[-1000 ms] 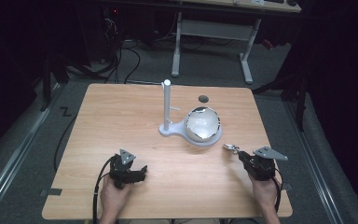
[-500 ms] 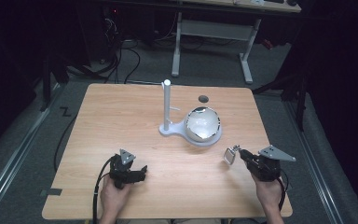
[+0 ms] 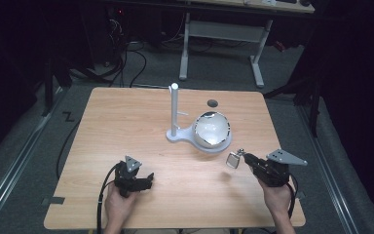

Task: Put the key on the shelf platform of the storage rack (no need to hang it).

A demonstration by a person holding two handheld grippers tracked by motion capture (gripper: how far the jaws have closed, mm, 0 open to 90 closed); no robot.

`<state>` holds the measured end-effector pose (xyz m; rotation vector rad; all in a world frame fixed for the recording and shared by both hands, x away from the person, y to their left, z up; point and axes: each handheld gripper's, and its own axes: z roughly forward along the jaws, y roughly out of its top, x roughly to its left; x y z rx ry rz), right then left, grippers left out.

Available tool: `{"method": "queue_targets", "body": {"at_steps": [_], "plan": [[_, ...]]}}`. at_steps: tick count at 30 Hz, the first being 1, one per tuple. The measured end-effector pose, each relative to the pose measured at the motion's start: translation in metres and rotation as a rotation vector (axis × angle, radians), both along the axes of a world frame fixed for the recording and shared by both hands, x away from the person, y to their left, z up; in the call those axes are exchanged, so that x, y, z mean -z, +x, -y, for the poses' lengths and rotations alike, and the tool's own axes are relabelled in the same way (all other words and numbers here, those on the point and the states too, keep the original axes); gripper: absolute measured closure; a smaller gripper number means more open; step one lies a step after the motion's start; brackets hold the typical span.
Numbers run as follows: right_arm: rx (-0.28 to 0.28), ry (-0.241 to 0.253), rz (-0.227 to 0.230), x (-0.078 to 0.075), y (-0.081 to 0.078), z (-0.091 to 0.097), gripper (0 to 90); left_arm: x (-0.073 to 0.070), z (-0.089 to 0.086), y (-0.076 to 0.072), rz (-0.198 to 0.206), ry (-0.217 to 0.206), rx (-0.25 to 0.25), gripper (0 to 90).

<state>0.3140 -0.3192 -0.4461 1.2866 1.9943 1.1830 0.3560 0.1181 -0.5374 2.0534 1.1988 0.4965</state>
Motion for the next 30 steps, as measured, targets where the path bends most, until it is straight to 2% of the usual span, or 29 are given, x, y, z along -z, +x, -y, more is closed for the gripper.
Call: {"method": "queue_targets", "body": {"at_steps": [19,30], "plan": [[-0.044,0.044,0.007,-0.014,0.016,-0.015,82.2,0.0,0.0,0.0,0.0,0.0,0.0,15.9],[-0.046,0.079,0.013,-0.024,0.03,-0.013,82.3,0.0,0.0,0.0,0.0,0.0,0.001,15.9]]}}
